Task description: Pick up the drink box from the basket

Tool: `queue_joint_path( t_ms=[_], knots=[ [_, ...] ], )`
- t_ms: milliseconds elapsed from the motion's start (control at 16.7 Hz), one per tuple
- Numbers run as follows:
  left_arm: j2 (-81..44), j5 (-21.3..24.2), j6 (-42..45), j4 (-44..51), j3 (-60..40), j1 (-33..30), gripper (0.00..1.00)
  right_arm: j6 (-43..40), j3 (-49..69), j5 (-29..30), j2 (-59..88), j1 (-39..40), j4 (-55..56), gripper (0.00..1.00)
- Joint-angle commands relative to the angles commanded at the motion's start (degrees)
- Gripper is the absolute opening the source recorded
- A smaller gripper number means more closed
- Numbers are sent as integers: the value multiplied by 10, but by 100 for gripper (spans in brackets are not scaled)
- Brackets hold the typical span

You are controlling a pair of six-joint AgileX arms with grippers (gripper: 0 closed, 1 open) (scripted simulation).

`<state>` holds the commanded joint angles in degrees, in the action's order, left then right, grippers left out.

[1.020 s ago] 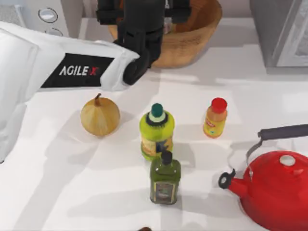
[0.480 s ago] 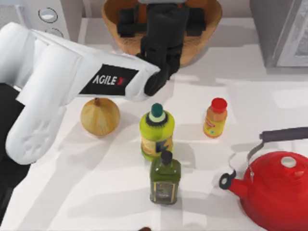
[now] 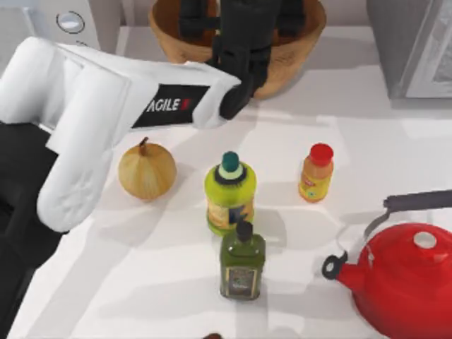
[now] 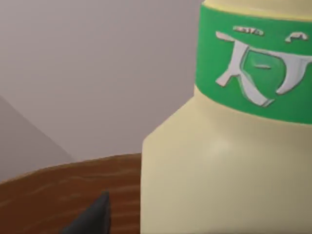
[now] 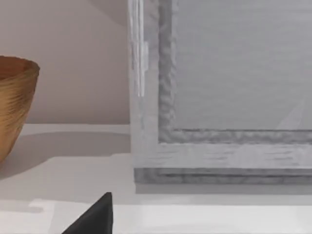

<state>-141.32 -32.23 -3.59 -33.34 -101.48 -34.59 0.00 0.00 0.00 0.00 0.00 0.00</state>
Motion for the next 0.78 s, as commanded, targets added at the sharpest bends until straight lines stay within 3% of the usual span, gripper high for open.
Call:
queue_joint_path(
  t_ms=[420, 780],
  knots=[
    [-28, 9, 1, 20, -45, 9, 100, 0, 0, 0, 0, 0, 0, 100],
    [-28, 9, 1, 20, -45, 9, 55, 0, 0, 0, 0, 0, 0, 100]
  ],
)
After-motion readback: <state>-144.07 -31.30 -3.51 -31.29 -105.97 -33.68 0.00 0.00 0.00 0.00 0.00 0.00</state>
